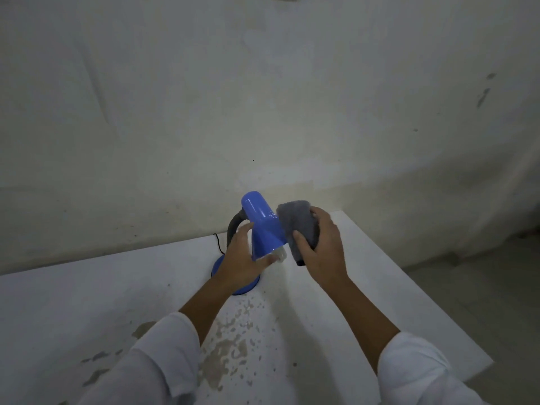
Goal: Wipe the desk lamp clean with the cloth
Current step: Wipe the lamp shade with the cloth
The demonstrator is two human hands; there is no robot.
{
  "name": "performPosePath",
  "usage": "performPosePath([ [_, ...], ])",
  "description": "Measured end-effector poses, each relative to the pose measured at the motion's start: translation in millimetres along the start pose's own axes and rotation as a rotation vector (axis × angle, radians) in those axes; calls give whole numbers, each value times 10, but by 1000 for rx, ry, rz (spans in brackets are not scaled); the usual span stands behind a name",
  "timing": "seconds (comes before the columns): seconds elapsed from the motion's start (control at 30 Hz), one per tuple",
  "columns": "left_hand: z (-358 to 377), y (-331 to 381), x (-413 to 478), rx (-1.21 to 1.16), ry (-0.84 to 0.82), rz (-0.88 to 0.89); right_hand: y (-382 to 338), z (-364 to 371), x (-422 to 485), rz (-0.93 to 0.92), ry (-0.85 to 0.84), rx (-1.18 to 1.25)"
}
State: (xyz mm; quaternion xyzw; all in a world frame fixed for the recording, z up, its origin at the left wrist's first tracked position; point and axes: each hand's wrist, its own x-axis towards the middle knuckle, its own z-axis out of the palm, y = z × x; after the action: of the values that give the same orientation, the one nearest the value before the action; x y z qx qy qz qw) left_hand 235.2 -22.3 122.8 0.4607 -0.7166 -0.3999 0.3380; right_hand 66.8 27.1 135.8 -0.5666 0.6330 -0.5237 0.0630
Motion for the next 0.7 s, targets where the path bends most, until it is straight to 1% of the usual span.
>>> performPosePath([
  [0.07, 57, 36, 48, 31, -61, -5, -71, 61, 12, -112, -100, -88],
  [0.1, 86, 63, 88, 86, -95, -22, -90, 95, 29, -175, -132, -129],
  [0.13, 92, 139, 90, 179, -144, -81, -64, 128, 50, -232, -159, -164],
  [0.17, 100, 156, 101, 207, -153, -113, -45, 147, 75, -263, -170, -185],
  [0.2, 103, 131, 104, 150, -133, -94, -14, 149, 107, -271, -167, -194],
  [0.23, 100, 73, 108, 64, -83, -31, 0, 132, 144, -262, -151, -195],
  [0.3, 60, 44, 61, 17, -18, 25, 27, 71, 204, -202, -98, -168],
  [0.33, 38, 2, 41, 25, -23, 20, 53, 46, 238, -146, -67, -155],
  [0.43, 45, 9, 73, 71, -50, 37, 123, -27, 328, 121, -42, -191],
  [0.47, 38, 33, 78, 86, -62, 38, 134, -51, 345, 187, -26, -203],
  [0.5, 45, -1, 92, 105, -64, 60, 123, -71, 353, 212, -4, -196],
  [0.53, 43, -4, 89, 132, -69, 70, 92, -89, 345, 188, 18, -170],
  [0.6, 44, 0, 120, 180, -62, 84, -6, -85, 321, 49, 0, -118],
  [0.67, 71, 16, 137, 173, -44, 89, -52, -22, 294, -95, -103, -162],
  [0.7, 85, 13, 140, 168, -34, 86, -40, 16, 284, -133, -152, -210],
])
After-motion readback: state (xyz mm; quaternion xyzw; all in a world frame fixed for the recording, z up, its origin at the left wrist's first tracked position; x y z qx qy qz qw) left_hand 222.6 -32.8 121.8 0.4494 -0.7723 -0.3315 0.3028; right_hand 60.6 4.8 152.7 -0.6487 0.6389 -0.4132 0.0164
